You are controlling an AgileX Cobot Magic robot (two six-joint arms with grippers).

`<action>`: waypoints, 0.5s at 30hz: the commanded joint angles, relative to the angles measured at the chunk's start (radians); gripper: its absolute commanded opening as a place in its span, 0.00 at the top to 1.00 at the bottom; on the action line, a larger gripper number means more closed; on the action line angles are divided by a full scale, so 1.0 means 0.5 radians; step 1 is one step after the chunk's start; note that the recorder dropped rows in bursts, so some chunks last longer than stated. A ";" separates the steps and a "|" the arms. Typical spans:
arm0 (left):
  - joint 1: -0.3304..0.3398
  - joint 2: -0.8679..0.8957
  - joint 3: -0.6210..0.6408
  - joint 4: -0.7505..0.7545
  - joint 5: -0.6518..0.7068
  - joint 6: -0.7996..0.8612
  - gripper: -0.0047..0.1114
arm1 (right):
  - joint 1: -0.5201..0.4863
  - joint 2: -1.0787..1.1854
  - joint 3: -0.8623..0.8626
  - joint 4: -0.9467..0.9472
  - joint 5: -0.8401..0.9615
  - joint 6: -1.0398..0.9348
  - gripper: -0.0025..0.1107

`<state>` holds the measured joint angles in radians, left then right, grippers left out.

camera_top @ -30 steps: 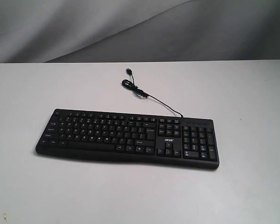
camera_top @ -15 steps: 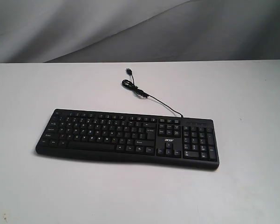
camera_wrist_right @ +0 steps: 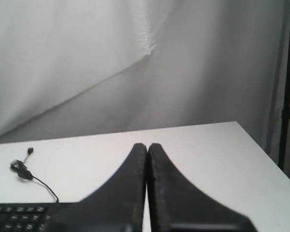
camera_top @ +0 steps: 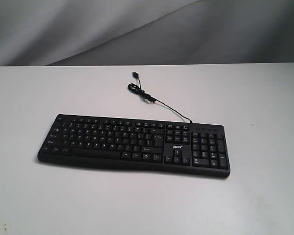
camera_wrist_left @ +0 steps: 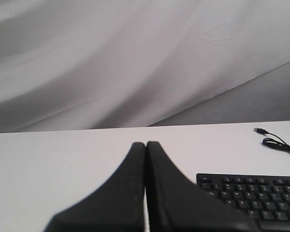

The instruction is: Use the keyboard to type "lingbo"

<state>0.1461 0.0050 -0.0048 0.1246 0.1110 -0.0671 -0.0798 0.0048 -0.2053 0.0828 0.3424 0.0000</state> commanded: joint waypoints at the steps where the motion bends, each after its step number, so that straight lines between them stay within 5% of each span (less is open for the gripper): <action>1: -0.013 -0.010 0.010 0.001 -0.020 -0.004 0.96 | -0.008 -0.010 0.141 -0.209 -0.034 0.017 0.98; 15: -0.013 -0.010 0.010 0.001 -0.020 -0.004 0.96 | -0.008 -0.010 0.411 -0.255 -0.010 0.047 0.98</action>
